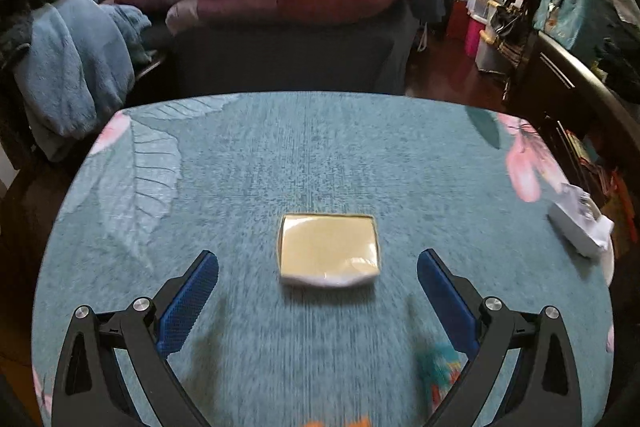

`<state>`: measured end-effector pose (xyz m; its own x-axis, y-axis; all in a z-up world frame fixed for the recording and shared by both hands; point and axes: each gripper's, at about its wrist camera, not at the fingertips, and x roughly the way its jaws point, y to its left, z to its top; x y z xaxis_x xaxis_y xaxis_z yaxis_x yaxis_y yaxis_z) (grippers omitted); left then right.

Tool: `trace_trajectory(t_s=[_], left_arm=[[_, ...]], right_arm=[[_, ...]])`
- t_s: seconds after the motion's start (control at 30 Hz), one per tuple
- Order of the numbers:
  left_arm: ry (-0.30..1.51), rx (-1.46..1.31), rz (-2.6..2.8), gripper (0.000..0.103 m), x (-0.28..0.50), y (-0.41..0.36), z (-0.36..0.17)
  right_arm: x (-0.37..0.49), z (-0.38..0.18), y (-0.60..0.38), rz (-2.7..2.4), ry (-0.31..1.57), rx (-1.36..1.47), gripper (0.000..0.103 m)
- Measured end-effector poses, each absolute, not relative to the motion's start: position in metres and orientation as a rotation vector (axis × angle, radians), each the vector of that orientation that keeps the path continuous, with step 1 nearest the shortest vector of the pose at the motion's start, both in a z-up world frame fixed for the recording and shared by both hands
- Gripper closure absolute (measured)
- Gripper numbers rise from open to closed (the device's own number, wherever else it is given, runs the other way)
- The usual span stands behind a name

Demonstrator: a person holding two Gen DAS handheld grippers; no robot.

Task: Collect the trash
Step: 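Grasp the gold square packet with the left tool while the right tool grasps crumpled white paper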

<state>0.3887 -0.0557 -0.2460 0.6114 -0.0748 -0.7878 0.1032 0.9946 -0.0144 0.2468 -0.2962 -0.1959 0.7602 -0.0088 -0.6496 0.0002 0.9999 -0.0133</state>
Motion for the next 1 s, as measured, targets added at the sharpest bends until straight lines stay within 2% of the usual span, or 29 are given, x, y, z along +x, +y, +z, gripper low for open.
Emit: trace_trajectory(t_s=[0.07,0.13,0.17,0.23,0.3,0.77,0.83,0.87,1.0], left_arm=[[0.910,0.051,-0.092,0.008,0.393,-0.057,-0.250],[0.915,0.059,-0.092,0.016,0.393,-0.058,-0.251],[0.929,0.049,-0.101,0.026,0.394,-0.057,-0.254],[0.923,0.048,-0.103,0.034,0.397,-0.055,-0.254],[0.918,0.062,-0.097,0.052,0.397,-0.053,-0.253],[0.853,-0.016,-0.139,0.052,0.365,-0.032,-0.219],[0.846,-0.005,-0.138,0.052,0.361,-0.033,-0.215],[0.843,-0.002,-0.137,0.052,0.359,-0.033,-0.213],[0.836,-0.011,-0.141,0.052,0.349,-0.032,-0.205]], right_arm=[[0.255,-0.197,-0.298,-0.011,0.713,-0.018,0.018],[0.265,-0.199,-0.301,-0.011,0.721,-0.018,0.018],[0.270,-0.201,-0.302,-0.013,0.729,-0.015,0.018],[0.280,-0.205,-0.305,-0.006,0.742,0.003,0.018],[0.289,-0.209,-0.307,-0.007,0.757,0.021,0.018],[0.368,-0.245,-0.305,-0.063,0.864,-0.054,0.020],[0.368,-0.249,-0.304,-0.074,0.872,-0.064,0.035],[0.367,-0.250,-0.304,-0.071,0.881,-0.065,0.050],[0.357,-0.245,-0.303,-0.032,0.885,-0.055,0.062]])
